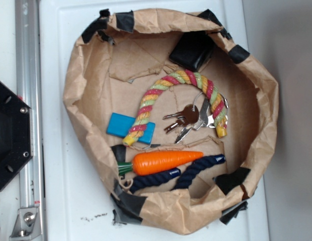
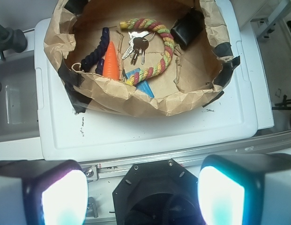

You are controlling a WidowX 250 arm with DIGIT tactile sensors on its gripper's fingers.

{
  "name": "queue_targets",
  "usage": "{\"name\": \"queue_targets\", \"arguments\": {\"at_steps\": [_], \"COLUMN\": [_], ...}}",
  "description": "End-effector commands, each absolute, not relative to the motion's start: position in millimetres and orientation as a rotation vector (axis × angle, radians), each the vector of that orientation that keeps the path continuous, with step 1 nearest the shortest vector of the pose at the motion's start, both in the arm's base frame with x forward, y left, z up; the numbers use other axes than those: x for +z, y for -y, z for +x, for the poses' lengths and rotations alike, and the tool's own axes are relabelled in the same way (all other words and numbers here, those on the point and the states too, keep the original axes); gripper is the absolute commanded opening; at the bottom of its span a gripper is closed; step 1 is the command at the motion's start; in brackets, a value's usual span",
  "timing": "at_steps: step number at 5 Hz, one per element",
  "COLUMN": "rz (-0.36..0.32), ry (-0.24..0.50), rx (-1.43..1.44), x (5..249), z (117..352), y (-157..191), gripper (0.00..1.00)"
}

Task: Grab the multicolored rope.

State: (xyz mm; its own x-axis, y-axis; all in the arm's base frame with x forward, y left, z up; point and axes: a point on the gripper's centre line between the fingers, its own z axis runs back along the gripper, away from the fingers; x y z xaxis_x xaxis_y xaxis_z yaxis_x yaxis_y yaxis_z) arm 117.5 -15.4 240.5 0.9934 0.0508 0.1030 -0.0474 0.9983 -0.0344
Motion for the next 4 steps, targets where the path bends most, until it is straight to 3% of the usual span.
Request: {"name": "queue_targets", "arguments": {"at_steps": [1,2,3,4], "rz": [-0.032,-0.133,-0.229,-0.226], "ry": [0.104,0.094,0.099,0.089], "rx": [0.049,0.298,0.553,0.771], "x": [240,237,220,179], "z": [117,150,198,244], "y": [15,12,1,-6], "gripper": [1.00,1.00,1.00,1.00]}}
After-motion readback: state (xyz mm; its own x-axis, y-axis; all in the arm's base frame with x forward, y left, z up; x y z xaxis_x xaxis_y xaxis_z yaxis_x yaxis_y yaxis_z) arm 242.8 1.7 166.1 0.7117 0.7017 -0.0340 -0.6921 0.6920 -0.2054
